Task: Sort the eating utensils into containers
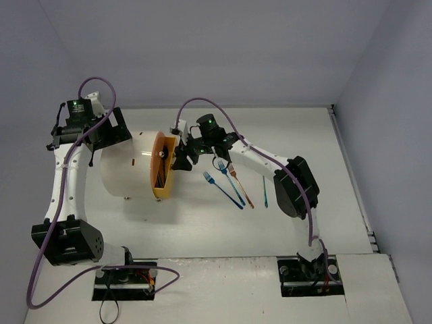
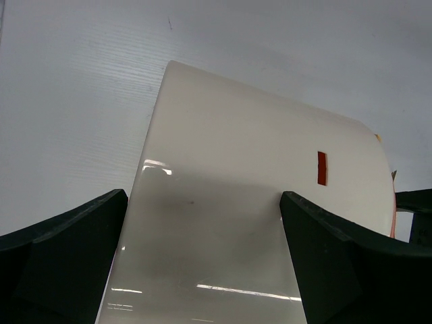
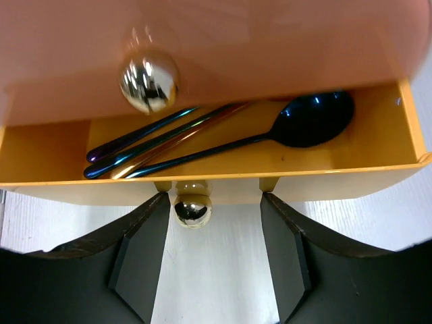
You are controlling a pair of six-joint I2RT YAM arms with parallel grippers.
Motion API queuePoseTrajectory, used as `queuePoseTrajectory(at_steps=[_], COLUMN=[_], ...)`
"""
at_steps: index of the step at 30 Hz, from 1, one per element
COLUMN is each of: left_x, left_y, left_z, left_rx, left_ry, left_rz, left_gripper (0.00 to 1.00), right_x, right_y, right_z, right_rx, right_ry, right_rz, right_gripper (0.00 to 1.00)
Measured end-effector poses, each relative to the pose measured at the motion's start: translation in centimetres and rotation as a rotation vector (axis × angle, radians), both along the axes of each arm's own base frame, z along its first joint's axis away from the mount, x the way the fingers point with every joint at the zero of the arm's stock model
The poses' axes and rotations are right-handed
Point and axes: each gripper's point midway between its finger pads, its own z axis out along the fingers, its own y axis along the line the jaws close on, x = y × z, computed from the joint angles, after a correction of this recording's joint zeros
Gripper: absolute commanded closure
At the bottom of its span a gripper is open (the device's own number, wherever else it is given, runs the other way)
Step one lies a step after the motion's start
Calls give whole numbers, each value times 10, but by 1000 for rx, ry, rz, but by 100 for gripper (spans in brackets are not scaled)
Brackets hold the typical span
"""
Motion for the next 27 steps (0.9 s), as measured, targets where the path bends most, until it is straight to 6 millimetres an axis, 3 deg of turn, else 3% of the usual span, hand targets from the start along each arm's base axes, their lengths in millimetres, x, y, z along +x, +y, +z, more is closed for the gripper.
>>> queuePoseTrajectory(at_steps=[11, 21, 24, 27], left_x=[7, 6, 6, 7], left_y=[-5, -1, 3, 7], left_z=[-2, 3, 18, 48], left_rx=[-19, -13, 13, 60], left_ry=[-23, -20, -44, -123], left_rz=[14, 40, 49, 46], left_gripper=[7, 7, 7, 7], right_x=[7, 21, 25, 19], right_y=[33, 31, 21, 2], right_z=[8, 15, 10, 3], right_rx=[14, 5, -2, -25], right_ry=[-32, -19, -10, 22], right_rz=[-16, -96, -128, -153], right_gripper=[45, 42, 42, 41])
